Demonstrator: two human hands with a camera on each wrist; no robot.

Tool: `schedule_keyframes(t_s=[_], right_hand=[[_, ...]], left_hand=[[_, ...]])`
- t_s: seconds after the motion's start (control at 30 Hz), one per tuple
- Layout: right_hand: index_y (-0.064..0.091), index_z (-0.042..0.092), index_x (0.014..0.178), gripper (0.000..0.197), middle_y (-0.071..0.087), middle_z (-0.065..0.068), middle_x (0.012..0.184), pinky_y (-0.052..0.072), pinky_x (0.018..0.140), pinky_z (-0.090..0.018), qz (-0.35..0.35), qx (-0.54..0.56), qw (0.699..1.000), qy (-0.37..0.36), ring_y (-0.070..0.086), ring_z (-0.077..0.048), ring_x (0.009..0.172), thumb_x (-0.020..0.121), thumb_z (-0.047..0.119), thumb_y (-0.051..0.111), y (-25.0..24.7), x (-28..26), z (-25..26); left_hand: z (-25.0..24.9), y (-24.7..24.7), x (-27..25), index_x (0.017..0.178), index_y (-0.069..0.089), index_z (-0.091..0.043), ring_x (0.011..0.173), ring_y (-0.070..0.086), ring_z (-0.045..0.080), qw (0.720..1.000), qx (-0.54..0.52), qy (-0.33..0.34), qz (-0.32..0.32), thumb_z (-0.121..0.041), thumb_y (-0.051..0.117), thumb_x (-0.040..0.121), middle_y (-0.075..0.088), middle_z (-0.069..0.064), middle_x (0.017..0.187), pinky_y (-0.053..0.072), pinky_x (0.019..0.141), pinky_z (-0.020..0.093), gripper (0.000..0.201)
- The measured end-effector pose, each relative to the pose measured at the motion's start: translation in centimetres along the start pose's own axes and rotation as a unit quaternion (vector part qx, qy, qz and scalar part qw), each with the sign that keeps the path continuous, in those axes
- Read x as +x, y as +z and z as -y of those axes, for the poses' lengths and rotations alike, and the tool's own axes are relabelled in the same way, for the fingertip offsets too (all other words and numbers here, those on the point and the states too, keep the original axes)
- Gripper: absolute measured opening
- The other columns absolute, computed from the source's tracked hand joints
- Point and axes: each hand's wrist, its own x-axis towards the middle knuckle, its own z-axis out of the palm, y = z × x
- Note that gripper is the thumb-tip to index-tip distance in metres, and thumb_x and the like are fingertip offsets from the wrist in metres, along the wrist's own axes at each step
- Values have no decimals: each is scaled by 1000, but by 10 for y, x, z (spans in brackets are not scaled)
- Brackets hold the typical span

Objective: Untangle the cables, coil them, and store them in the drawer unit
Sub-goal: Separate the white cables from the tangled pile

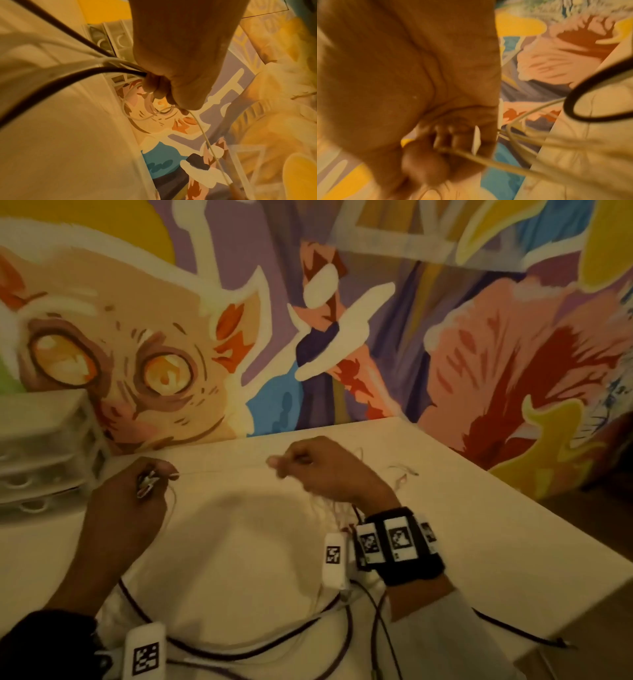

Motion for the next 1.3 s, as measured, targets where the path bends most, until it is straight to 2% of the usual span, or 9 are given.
schedule_keyframes(t_s=[0.13,0.27,0.37,0.53,0.7,0.83,1.03,1.23,1.3], right_hand=[[69,21,84,31,59,15,64,41,57,-19,-255,177,948,-67,52,-2,54,102,46,64,5,9,12],[73,11,93,29,64,34,63,43,62,-5,-102,49,991,-72,62,15,63,105,35,62,27,4,18],[74,17,87,30,65,30,62,41,58,-7,-81,-8,995,-51,62,10,60,100,43,67,31,6,16],[78,28,82,30,74,11,78,48,69,-21,-134,2,991,-21,67,0,74,94,54,70,27,6,21],[78,25,81,30,65,16,63,39,47,-13,-50,80,995,24,54,2,51,88,53,76,6,-9,28],[80,30,82,34,77,9,82,54,63,-20,-9,-14,1000,20,66,-3,66,87,63,72,14,-12,36],[78,10,92,38,53,11,55,36,45,-23,-1,107,992,67,45,-5,49,91,48,77,-5,-13,42],[73,2,96,47,52,0,60,38,45,-23,30,79,994,75,48,-4,49,88,47,80,-7,-16,48],[73,2,96,48,51,0,60,38,45,-23,38,81,993,79,47,-6,50,88,50,80,-1,-15,48]], left_hand=[[-1,9,-7,86,66,-42,89,64,-13,998,-2,54,24,-1,66,96,71,-37,94,44,84,11,42],[-5,2,-11,120,66,-42,97,71,13,998,-53,27,-27,-23,68,102,75,-13,96,55,90,39,26],[-19,-7,-16,134,64,-47,99,67,0,995,-81,55,0,-41,62,106,74,-15,108,51,91,30,29],[-10,5,-20,88,73,-48,86,73,2,989,32,55,131,-84,49,89,77,-23,85,59,85,40,43],[-8,-7,-10,82,70,-38,78,70,3,999,-24,40,20,-70,55,99,74,-18,78,59,81,43,40],[-24,-2,-21,122,70,-58,95,69,-5,987,-28,89,133,-92,45,85,75,-29,95,54,92,27,57],[-16,0,-20,72,65,-23,67,65,10,990,14,89,108,-82,49,91,68,-7,66,54,71,41,63],[-37,-2,-31,114,75,-58,96,71,1,973,-65,111,191,-86,63,80,76,-25,98,56,94,32,46],[-33,5,-32,102,79,-54,93,72,3,970,-60,118,203,-88,67,75,78,-22,94,58,93,42,45]])
